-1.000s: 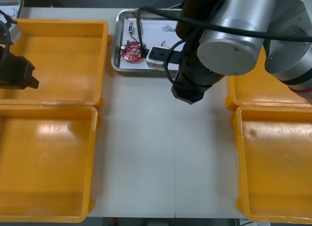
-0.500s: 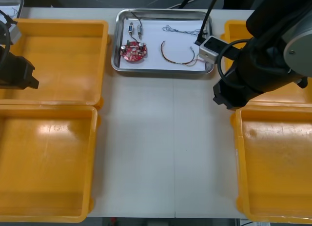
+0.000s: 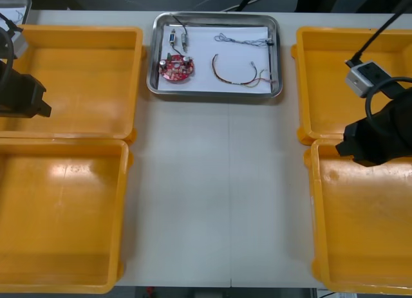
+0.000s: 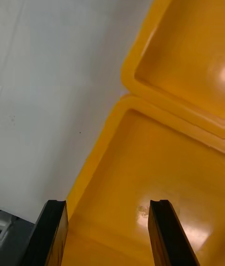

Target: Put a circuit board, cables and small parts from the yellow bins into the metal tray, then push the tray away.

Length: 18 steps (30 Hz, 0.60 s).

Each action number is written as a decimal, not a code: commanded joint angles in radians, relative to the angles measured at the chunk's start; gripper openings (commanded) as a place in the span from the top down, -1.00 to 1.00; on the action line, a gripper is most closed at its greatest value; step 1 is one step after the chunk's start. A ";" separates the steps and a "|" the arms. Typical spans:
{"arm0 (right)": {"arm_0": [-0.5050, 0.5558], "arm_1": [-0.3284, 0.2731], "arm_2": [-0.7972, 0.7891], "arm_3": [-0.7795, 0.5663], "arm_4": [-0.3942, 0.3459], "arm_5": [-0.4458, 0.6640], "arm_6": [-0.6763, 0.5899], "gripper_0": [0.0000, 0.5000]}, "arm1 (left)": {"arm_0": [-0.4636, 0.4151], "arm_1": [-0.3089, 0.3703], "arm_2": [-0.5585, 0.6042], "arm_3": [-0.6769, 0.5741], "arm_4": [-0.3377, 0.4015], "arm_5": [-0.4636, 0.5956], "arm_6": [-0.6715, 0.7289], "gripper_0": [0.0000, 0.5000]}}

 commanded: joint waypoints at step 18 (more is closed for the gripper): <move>0.318 -0.092 -0.348 0.025 -0.002 0.004 -0.190 -1.00 | 0.011 0.009 0.015 -0.025 -0.008 0.007 -0.094 -1.00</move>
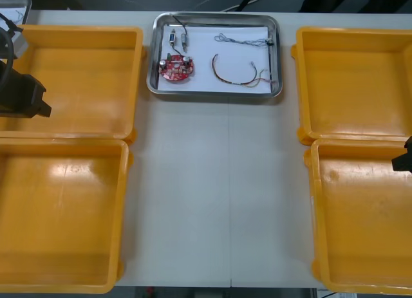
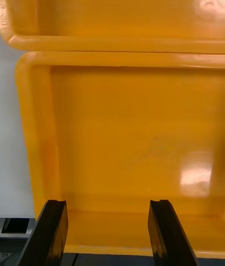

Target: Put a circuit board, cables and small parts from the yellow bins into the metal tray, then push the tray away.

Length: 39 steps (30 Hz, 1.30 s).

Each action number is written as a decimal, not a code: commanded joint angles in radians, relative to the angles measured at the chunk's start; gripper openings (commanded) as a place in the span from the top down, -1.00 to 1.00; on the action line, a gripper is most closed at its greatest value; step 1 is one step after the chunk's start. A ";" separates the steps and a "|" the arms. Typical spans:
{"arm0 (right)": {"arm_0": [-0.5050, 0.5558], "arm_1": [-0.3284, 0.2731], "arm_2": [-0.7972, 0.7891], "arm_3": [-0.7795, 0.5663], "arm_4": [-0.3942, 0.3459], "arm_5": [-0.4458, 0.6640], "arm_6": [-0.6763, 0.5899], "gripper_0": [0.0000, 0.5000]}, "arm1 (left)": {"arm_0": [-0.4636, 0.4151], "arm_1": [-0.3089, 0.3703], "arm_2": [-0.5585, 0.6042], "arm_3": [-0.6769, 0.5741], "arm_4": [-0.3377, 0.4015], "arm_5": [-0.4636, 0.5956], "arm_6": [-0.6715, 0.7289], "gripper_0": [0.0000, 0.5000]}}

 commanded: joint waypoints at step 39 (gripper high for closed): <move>0.020 0.094 -0.031 0.139 0.162 0.003 0.153 -1.00 | 0.011 0.009 0.015 -0.025 -0.008 0.007 -0.094 -1.00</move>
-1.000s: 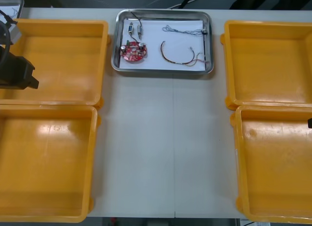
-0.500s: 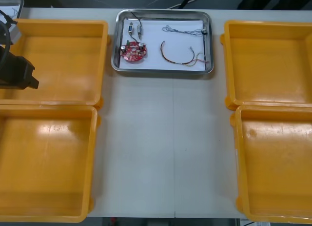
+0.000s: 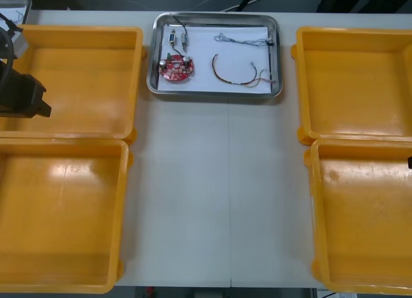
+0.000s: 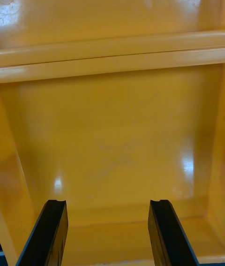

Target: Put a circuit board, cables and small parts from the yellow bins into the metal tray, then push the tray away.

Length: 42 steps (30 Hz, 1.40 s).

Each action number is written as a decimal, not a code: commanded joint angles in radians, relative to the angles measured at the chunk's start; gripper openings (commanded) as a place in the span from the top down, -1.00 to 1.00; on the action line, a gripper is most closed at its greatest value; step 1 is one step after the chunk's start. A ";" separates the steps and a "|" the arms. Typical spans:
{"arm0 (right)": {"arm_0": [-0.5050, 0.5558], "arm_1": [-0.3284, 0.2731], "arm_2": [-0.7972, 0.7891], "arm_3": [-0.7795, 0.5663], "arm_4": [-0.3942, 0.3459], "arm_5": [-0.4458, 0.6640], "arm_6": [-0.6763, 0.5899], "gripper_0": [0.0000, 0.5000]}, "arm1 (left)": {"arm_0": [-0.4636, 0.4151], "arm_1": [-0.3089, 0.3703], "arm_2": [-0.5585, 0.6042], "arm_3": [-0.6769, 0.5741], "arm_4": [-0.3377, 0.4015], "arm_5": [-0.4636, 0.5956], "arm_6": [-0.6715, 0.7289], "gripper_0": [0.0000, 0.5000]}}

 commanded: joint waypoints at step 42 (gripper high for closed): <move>0.004 0.121 0.061 -0.008 0.127 -0.033 0.128 -1.00 | 0.011 0.009 0.015 -0.025 -0.008 0.007 -0.094 -1.00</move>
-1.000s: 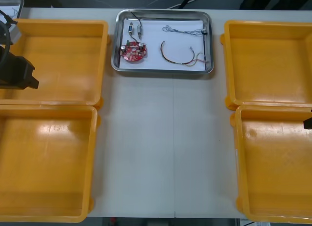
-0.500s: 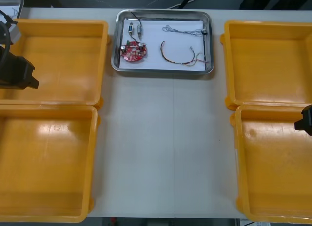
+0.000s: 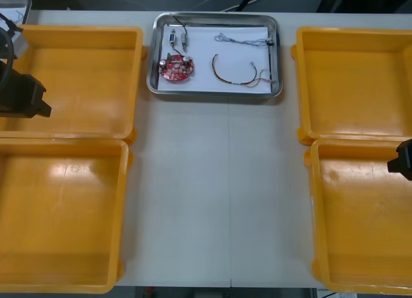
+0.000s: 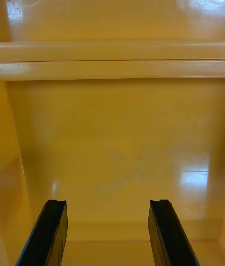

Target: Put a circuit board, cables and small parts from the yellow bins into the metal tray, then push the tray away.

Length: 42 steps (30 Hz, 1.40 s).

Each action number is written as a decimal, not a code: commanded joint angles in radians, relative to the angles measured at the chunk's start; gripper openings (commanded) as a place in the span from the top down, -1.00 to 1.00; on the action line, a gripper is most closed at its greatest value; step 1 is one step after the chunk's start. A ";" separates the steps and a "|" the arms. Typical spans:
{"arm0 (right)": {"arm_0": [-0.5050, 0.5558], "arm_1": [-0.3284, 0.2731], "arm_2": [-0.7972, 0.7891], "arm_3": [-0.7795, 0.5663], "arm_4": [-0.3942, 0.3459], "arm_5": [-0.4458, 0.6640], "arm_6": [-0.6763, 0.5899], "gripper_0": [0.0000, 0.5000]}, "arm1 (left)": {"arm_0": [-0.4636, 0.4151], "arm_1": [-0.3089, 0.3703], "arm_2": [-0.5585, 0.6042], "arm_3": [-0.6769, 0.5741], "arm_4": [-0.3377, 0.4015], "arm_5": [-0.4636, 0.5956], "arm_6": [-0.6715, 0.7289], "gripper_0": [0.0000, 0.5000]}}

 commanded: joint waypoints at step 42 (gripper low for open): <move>0.004 0.007 0.012 -0.008 0.009 -0.008 0.012 -1.00 | 0.011 0.009 0.015 -0.025 -0.008 0.007 -0.094 -1.00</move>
